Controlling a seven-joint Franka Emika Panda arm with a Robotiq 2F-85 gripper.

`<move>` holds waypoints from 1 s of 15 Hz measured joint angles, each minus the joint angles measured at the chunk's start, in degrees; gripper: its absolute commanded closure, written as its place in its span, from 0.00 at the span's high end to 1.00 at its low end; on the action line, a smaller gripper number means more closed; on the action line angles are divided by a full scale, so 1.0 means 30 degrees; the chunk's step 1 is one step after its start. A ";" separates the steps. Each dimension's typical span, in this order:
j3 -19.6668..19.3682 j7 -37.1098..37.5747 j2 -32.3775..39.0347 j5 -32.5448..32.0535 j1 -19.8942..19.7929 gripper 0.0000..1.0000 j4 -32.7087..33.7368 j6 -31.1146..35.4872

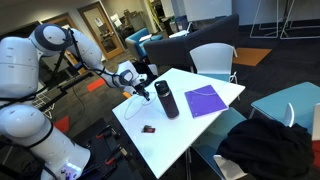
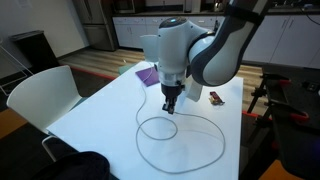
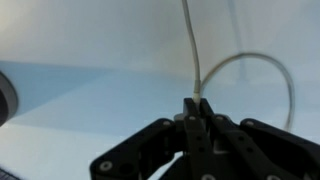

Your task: Straighten the cable

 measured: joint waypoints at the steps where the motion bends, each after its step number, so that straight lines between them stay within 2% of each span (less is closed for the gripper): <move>1: 0.0223 -0.0024 -0.0569 0.0001 -0.0027 0.02 -0.0630 0.0001; 3: 0.1366 -0.0454 -0.1640 0.0233 -0.0755 0.02 -0.1746 0.0001; 5: 0.3531 -0.1666 -0.2571 0.1266 -0.2565 0.02 -0.2707 0.0002; 8: 0.8022 -0.5029 -0.3220 0.4646 -0.6712 0.02 -0.3615 0.0001; 11: 1.2333 -0.8541 -0.2915 0.7899 -1.0925 0.02 -0.3907 -0.0499; 12: 1.3187 -0.9343 -0.2730 0.8504 -1.1848 0.07 -0.3901 -0.1019; 13: 1.3631 -0.9881 -0.2537 0.8833 -1.2408 0.07 -0.3858 -0.1659; 15: 1.3826 -1.0352 -0.2187 0.9034 -1.2759 0.07 -0.3764 -0.2194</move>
